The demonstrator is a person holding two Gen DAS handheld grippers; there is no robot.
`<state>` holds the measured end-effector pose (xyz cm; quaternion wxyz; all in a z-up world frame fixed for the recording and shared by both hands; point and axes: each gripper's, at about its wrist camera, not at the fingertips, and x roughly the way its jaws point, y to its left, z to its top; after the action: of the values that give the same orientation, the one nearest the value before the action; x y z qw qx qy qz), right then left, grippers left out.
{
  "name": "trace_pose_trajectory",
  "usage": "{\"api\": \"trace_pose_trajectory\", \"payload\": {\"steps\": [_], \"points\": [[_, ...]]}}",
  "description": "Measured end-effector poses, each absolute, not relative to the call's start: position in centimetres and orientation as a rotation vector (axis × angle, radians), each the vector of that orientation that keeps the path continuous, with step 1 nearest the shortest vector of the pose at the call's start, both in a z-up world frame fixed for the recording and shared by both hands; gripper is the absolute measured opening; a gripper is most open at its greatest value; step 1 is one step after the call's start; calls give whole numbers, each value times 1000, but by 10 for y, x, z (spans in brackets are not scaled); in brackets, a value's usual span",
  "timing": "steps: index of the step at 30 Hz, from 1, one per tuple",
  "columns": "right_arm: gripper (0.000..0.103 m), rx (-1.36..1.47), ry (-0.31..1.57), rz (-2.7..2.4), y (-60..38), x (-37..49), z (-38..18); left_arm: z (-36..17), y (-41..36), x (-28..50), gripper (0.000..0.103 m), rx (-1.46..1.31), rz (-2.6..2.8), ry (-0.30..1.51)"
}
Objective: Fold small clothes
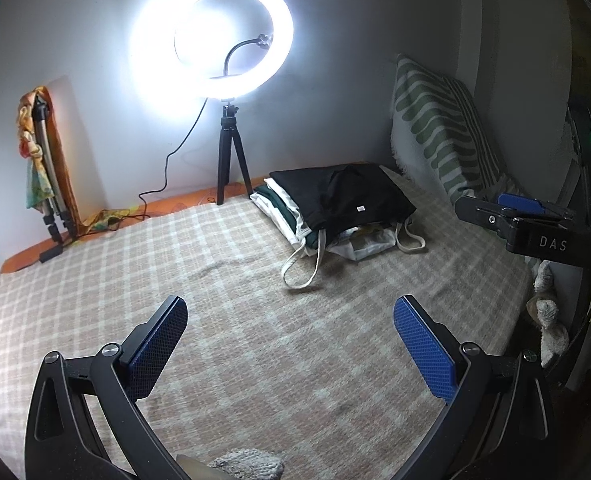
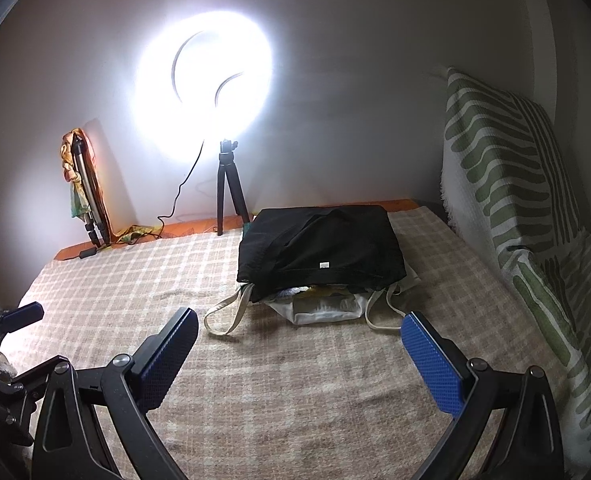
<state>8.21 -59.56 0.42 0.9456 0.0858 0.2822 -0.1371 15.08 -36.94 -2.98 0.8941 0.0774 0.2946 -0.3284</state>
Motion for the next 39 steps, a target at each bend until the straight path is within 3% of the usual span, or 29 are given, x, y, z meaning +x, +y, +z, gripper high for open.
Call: {"api": "trace_pose_trajectory", "payload": {"steps": [39], "points": [[103, 150, 589, -243, -583, 88, 2, -31, -364, 154, 103, 164, -668, 612]]}}
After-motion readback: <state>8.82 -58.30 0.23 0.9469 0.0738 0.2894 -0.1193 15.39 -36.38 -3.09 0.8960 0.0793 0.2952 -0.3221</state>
